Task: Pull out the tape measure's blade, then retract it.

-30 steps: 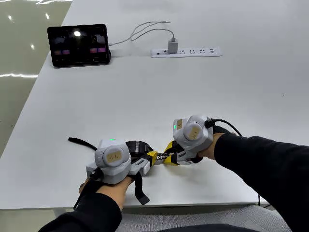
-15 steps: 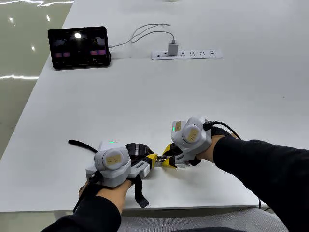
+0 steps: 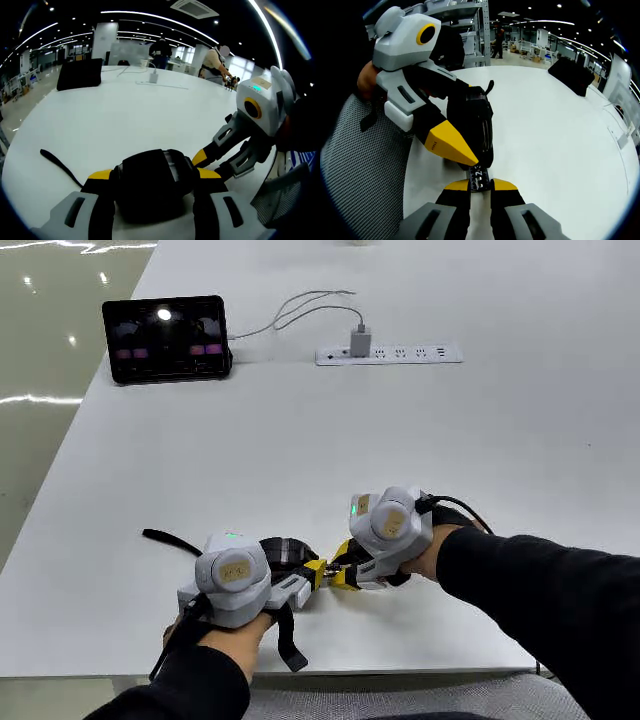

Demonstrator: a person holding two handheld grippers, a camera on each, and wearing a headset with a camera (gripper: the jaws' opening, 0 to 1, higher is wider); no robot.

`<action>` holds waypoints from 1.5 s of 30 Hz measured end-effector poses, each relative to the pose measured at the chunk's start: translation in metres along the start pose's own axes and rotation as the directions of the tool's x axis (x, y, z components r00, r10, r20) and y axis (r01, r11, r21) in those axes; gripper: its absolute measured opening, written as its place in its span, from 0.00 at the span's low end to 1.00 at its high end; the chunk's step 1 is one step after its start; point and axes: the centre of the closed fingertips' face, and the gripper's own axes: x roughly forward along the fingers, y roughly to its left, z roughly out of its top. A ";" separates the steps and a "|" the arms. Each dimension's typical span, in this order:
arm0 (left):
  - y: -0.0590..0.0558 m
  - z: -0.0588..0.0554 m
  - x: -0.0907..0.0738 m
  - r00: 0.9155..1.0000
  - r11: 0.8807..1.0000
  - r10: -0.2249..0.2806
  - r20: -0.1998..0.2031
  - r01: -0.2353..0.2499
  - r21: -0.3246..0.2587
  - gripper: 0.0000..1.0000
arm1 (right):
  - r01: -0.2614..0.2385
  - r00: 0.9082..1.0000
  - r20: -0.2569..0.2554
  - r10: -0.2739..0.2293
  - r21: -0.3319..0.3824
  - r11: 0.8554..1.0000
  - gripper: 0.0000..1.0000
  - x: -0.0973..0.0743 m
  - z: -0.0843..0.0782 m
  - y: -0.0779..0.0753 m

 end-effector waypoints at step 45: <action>-0.001 0.000 0.002 1.000 1.000 -0.001 0.001 0.001 -0.003 0.58 | 0.003 1.000 0.017 -0.003 0.011 1.000 0.12 0.006 0.006 0.000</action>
